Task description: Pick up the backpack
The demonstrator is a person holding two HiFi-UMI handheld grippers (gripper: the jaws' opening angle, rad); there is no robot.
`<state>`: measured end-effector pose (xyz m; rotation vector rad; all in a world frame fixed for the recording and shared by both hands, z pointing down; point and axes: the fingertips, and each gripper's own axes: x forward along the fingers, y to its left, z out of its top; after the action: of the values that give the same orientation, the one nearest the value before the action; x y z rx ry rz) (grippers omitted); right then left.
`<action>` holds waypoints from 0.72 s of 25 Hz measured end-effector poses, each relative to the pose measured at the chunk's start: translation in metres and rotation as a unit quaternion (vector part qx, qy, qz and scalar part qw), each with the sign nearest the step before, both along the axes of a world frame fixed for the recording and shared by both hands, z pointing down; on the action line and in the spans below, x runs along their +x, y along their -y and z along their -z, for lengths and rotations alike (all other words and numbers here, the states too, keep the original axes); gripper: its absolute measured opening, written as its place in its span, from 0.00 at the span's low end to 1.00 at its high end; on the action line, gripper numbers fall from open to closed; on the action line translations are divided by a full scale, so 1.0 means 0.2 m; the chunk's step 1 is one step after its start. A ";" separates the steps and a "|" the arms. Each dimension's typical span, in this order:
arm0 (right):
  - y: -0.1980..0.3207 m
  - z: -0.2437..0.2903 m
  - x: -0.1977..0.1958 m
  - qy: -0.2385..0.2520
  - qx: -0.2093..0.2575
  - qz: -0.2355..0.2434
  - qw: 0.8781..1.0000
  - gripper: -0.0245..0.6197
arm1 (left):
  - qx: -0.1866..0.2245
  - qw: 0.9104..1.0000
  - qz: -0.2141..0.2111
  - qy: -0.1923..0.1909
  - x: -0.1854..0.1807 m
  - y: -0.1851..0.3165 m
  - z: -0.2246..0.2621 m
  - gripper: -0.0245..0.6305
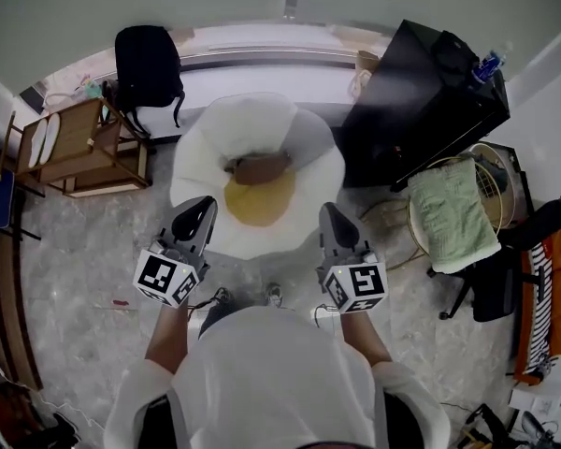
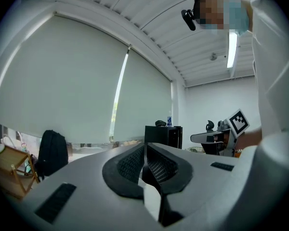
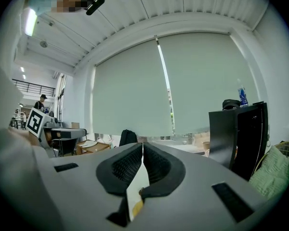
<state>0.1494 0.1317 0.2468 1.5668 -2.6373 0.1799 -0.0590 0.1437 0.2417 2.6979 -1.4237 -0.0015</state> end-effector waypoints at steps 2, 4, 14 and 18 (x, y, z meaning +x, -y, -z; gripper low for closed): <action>0.05 -0.01 0.02 0.000 -0.003 0.017 1.000 0.09 | -0.003 1.000 0.019 0.001 0.02 0.01 -0.02 0.10; 0.09 -0.03 0.02 0.000 -0.008 0.031 0.999 0.09 | -0.009 0.999 0.034 0.000 0.03 0.02 -0.03 0.10; 0.32 -0.09 -0.07 0.011 -0.012 0.033 0.999 0.08 | -0.019 0.999 0.025 -0.005 -0.01 0.23 -0.10 0.10; 0.43 -0.06 -0.17 0.009 -0.010 0.022 1.000 0.09 | -0.021 1.000 0.007 -0.012 -0.08 0.39 -0.11 0.10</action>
<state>0.1149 0.0464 0.2597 1.5070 -2.6721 0.2185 -0.0753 0.0660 0.2632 2.6449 -1.4194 -0.0051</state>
